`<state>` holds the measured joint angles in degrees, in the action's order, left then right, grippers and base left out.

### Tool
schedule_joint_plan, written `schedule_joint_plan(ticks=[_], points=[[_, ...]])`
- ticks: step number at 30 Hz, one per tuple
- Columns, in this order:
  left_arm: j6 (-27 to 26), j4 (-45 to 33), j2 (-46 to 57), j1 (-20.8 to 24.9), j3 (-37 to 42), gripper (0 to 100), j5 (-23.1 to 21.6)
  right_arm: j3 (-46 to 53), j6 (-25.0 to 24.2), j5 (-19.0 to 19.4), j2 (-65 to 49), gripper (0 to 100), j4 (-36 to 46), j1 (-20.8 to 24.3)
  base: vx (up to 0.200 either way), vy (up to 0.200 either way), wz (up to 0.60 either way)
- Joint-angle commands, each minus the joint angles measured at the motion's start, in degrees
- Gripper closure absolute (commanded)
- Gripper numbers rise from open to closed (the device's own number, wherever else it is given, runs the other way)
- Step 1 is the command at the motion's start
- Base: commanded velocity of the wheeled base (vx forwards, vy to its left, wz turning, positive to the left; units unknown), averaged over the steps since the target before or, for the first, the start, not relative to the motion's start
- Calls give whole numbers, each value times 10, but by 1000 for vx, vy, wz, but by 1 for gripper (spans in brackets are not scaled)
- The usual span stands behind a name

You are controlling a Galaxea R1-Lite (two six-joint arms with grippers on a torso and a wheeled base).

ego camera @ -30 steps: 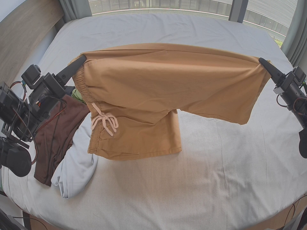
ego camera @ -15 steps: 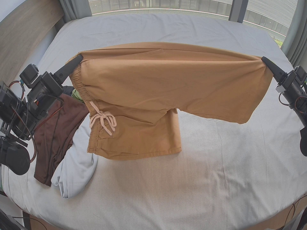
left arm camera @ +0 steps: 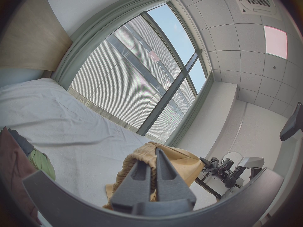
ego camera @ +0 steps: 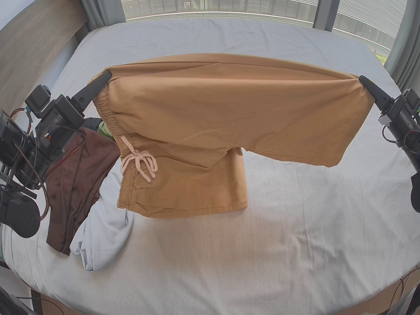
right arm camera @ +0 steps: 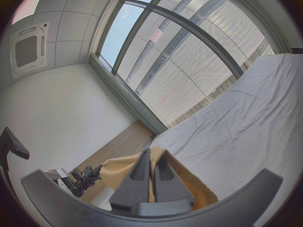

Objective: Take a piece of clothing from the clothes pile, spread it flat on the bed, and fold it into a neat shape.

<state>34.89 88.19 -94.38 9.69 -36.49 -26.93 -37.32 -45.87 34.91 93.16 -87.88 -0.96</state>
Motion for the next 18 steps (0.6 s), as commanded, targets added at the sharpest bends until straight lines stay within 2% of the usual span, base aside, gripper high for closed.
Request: schedule_joint_plan(ticks=[1, 10, 14, 18], points=[[0, 1, 6, 0, -5, 100, 0, -5, 0, 1, -3, 100, 0, 0, 0, 0, 0], [-1, 1, 19, 0, -4, 100, 0, -8, 0, 2, -3, 100, -3, 0, 0, 0, 0], [5, 1, 33, 2, -3, 100, 0, -9, -3, 20, -25, 100, 0, -2, 0, 0, 0], [20, 1, 45, 2, -3, 100, 0, -10, -3, 22, -36, 100, 0, -3, 0, 0, 0]])
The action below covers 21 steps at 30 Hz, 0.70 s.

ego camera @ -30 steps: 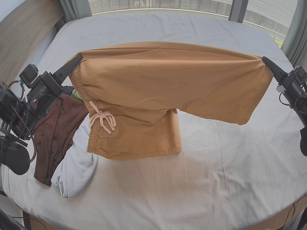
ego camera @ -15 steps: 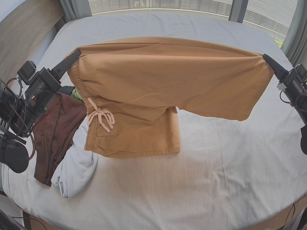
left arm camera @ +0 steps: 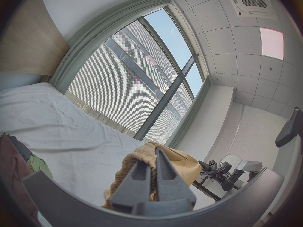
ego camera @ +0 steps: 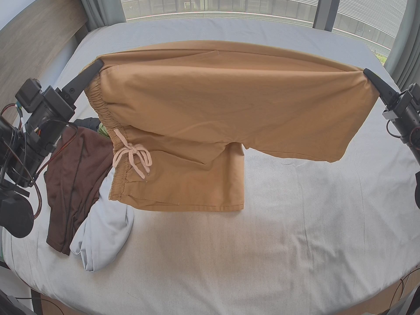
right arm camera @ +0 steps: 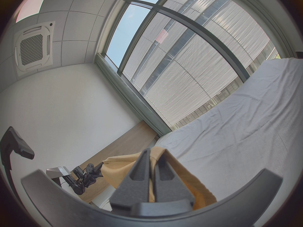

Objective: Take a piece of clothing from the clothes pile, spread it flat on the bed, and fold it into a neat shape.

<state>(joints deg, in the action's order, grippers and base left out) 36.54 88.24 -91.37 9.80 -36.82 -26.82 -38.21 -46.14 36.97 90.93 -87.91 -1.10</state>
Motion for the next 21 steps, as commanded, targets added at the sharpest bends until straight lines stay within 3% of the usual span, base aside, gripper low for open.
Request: schedule_joint_plan(ticks=[1, 14, 21], points=[[5, 0, 15, 0, 1, 100, -1, -2, 0, 1, -14, 100, 0, -1, 0, 0, 0], [6, -1, 8, 1, 12, 100, -1, 1, 0, 0, -6, 100, 0, -17, 0, 0, 0], [-9, 0, -45, -1, 15, 100, 3, -15, 4, -1, 64, 100, -2, -18, 0, 0, 0]])
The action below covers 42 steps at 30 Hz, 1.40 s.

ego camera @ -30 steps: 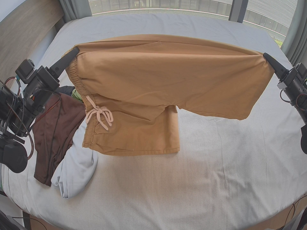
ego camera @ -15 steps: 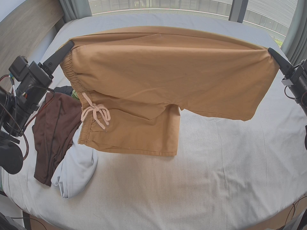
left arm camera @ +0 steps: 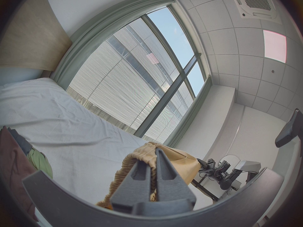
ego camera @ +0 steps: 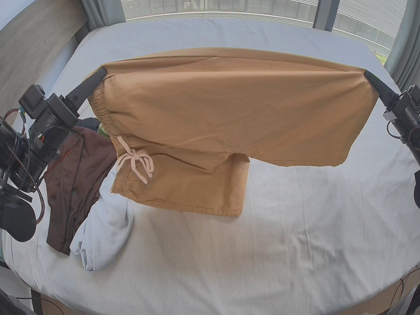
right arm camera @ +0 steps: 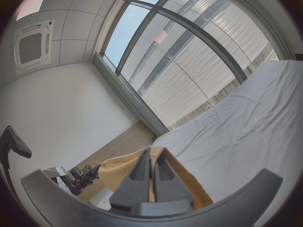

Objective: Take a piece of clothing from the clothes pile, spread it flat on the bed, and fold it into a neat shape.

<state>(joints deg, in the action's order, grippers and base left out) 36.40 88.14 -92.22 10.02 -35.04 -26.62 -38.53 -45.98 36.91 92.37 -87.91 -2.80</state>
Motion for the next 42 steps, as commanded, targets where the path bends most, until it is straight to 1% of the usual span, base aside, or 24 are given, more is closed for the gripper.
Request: schedule_joint_plan(ticks=[1, 5, 10, 16, 28, 32, 42], points=[[-12, 1, -45, -4, -8, 100, 3, -22, 5, -1, 69, 100, -2, -3, 0, 0, 0], [-13, 0, -63, -4, -21, 100, 3, -58, 5, 1, 106, 100, -1, -7, 0, 0, 0], [-13, -1, -98, -5, -62, 100, 8, -97, 4, 2, 141, 100, 1, -4, 0, 0, 0], [-12, 0, -154, -4, -111, 100, 54, -143, 4, 3, 190, 100, 3, -3, 0, 0, 0], [-9, 0, -227, -2, -190, 100, 82, -251, 3, 3, 299, 100, 5, 2, 0, 0, 0], [-9, -1, -258, -2, -223, 100, 83, -294, 3, 2, 318, 100, 43, 9, 0, 0, 0], [-7, -6, -321, -4, -299, 100, 86, -370, 3, 1, 353, 100, 85, 17, 0, 0, 0]])
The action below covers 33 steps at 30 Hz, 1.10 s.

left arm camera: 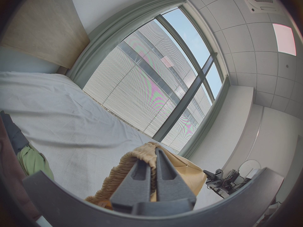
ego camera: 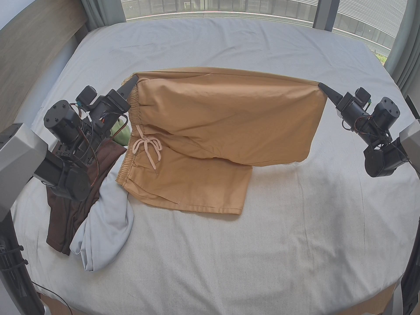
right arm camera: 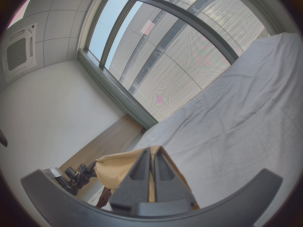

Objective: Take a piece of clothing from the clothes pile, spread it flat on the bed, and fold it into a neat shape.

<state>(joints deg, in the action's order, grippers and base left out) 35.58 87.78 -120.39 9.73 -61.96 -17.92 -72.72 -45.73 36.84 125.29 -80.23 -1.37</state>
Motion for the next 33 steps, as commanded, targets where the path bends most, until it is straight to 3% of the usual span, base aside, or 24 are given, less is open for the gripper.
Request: schedule_joint_plan(ticks=[1, 18, 19, 22, 23, 33], points=[[1, -2, -45, 0, -38, 100, -1, -34, 0, 2, 28, 100, 10, 1, 0, 0, 0], [11, -25, -88, -10, -118, 100, 20, -90, -1, 2, 72, 100, 29, 0, 0, 0, 0], [11, -32, -88, -11, -122, 0, 21, -100, -1, 2, 79, 100, 31, 0, 0, 0, 0], [12, -41, -88, -14, -129, 0, 20, -122, -1, -1, 88, 100, 45, 1, 0, 0, 0], [12, -42, -89, -15, -134, 0, 20, -137, -1, -5, 92, 0, 48, 1, 0, 0, 0], [30, -63, -86, -13, -149, 0, 50, -142, 1, -6, 93, 0, 50, -4, 0, 0, 0]])
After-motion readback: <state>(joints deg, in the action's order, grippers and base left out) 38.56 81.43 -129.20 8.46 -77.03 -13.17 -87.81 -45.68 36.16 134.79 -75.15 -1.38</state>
